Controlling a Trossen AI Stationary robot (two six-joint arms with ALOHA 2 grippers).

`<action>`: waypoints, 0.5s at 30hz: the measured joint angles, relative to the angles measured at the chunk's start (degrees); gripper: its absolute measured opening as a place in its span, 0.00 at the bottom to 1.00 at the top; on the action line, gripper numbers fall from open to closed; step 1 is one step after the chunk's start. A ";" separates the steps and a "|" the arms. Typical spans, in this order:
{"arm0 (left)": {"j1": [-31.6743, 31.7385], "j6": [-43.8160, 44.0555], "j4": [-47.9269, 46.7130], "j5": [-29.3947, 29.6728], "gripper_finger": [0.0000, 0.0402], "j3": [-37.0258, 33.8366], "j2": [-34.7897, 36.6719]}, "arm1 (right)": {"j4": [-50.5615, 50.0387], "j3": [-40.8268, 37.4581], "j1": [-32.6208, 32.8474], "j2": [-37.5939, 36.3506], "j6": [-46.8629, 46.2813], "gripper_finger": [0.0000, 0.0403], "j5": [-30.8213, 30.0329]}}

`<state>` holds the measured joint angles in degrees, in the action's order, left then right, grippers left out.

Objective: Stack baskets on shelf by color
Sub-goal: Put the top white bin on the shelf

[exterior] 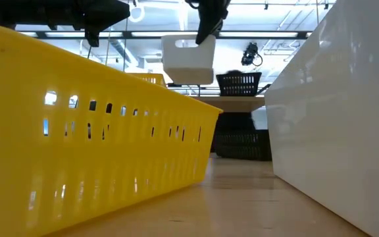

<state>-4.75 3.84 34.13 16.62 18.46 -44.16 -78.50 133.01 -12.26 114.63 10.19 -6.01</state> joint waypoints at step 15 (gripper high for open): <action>0.00 0.04 -0.08 0.00 0.19 0.00 0.00 | -2.29 -0.04 -0.99 1.86 0.92 0.02 3.35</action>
<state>-4.75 3.88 34.05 16.62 18.46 -44.16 -80.79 132.97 -13.25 116.49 11.11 -2.66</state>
